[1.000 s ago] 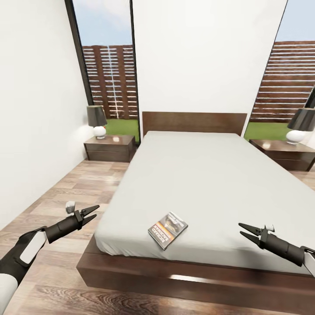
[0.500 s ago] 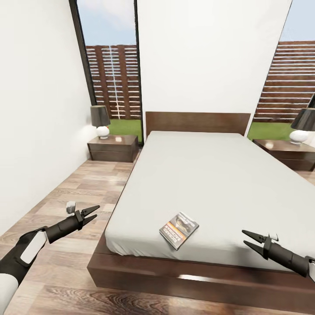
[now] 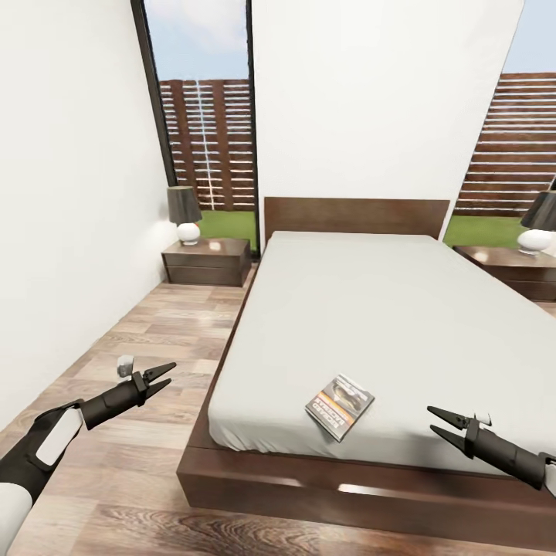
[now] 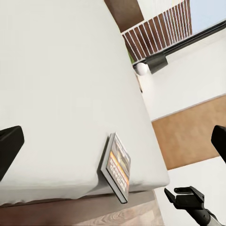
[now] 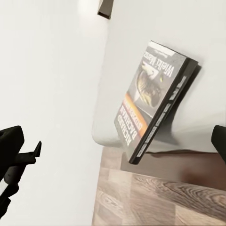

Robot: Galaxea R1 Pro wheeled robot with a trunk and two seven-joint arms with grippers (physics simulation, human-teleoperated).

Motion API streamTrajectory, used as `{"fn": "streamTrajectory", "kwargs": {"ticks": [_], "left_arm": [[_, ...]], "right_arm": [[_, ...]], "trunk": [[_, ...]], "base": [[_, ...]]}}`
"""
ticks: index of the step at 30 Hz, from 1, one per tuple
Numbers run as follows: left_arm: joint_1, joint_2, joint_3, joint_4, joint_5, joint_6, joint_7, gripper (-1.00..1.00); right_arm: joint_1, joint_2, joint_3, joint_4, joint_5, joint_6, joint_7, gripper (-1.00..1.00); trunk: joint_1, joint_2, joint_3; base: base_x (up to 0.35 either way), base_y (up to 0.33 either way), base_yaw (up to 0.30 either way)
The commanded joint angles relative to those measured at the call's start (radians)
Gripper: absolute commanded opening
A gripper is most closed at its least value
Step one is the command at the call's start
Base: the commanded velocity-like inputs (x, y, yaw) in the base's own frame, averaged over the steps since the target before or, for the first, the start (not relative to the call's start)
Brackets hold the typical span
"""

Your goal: In the bedroom, move the book from the bed onto either nightstand, and place the two sandals side by side next to the bed.

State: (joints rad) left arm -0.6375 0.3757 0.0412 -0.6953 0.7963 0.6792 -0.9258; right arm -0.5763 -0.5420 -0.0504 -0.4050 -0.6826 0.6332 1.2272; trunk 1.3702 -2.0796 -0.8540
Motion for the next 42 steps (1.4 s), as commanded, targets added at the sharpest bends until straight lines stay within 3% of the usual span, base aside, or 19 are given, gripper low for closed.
{"fn": "streamTrajectory", "kwargs": {"ticks": [1,20,25,32,36,39,40,42], "left_arm": [[-0.001,0.000,0.000,0.001,0.004,0.006,-0.001,1.00],[-0.001,0.000,0.000,0.000,0.004,0.006,-0.001,1.00],[0.000,-0.018,0.000,0.002,0.004,0.006,-0.001,1.00],[-0.001,-0.025,0.002,0.030,0.004,0.001,-0.001,1.00],[0.000,-0.026,0.002,0.109,0.003,-0.088,0.035,1.00],[0.000,-0.026,0.002,0.201,0.002,-0.208,0.103,1.00],[0.000,-0.024,0.002,0.271,0.002,-0.283,0.126,1.00],[0.000,-0.019,0.002,0.358,0.001,-0.365,0.134,1.00]], "right_arm": [[-0.001,0.000,0.000,0.000,-0.003,0.008,0.001,1.00],[-0.001,0.001,0.000,0.000,-0.003,0.008,0.000,1.00],[-0.001,0.001,0.000,0.000,-0.004,0.008,0.001,1.00],[-0.001,0.001,0.000,0.000,-0.004,0.008,0.001,1.00],[-0.001,0.001,0.000,0.000,-0.004,0.008,0.001,1.00],[-0.001,0.001,0.000,0.000,-0.005,0.008,0.001,1.00],[-0.001,0.001,0.000,0.000,-0.005,0.008,0.001,1.00],[-0.001,0.001,0.000,0.000,-0.005,0.008,0.002,1.00]], "trunk": [[0.000,0.000,-0.001],[0.000,0.000,-0.001],[0.000,0.000,-0.001],[0.000,0.000,-0.001],[0.000,0.000,-0.001],[0.000,0.000,-0.001],[0.000,0.000,-0.001],[0.000,0.000,-0.001]], "base": [[0.000,0.092,0.000],[0.000,0.174,0.000],[0.000,0.034,0.000],[0.000,0.003,0.000],[0.000,0.000,0.000],[0.000,0.000,0.000],[0.000,0.000,0.000],[0.000,0.000,0.000]]}}
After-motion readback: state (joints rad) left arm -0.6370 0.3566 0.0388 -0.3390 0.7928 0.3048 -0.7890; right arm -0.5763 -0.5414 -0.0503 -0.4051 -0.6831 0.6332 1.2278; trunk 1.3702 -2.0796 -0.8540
